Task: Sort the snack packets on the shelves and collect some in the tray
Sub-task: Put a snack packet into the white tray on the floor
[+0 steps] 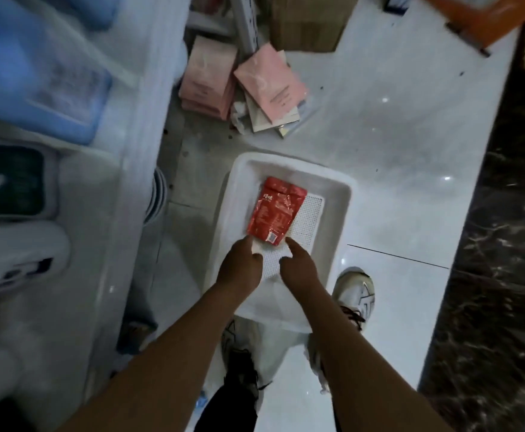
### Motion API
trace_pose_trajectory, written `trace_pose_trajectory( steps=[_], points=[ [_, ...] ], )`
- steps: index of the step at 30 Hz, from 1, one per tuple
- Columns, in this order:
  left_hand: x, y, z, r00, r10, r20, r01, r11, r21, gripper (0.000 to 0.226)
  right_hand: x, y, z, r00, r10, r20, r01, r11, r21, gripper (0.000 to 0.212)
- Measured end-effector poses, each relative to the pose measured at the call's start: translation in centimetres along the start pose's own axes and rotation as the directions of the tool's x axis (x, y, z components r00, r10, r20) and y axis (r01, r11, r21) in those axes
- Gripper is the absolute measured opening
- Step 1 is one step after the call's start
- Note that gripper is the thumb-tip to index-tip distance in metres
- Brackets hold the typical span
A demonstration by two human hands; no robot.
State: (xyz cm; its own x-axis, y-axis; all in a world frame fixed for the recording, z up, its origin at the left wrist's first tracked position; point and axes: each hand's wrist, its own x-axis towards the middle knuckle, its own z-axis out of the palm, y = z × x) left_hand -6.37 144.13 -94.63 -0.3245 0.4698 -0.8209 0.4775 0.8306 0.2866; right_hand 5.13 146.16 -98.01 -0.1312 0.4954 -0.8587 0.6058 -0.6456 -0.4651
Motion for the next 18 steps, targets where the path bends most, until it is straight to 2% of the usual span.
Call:
trace_pose_trajectory(
  steps=[4, 8, 10, 14, 18],
  points=[
    [-8.5, 2.2, -1.9, 0.994, 0.09, 0.053, -0.098, 0.982, 0.161, 0.053, -9.5, -1.4, -3.0, 0.997, -0.081, -0.015, 0.076, 0.974, -0.215, 0.057],
    [-19.6, 5.9, -4.9, 0.949, 0.296, 0.109, -0.313, 0.926, 0.209, 0.054, -21.6, -5.2, -7.9, 0.969, -0.238, -0.07, 0.194, 0.904, -0.381, 0.054],
    [-25.5, 7.1, -6.8, 0.93, 0.353, 0.105, -0.366, 0.915, 0.171, 0.055, -27.8, -6.5, -10.2, 0.941, -0.314, -0.122, 0.225, 0.855, -0.468, 0.057],
    [-36.9, 7.1, -10.4, 0.913, 0.407, 0.013, -0.406, 0.907, 0.116, 0.055, -39.3, -8.0, -13.3, 0.907, -0.394, -0.145, 0.227, 0.751, -0.621, 0.057],
    [-46.8, 4.6, -12.9, 0.898, 0.423, -0.119, -0.42, 0.906, 0.05, 0.052, -49.0, -8.9, -14.0, 0.838, -0.526, -0.145, 0.334, 0.705, -0.625, 0.055]
  ],
)
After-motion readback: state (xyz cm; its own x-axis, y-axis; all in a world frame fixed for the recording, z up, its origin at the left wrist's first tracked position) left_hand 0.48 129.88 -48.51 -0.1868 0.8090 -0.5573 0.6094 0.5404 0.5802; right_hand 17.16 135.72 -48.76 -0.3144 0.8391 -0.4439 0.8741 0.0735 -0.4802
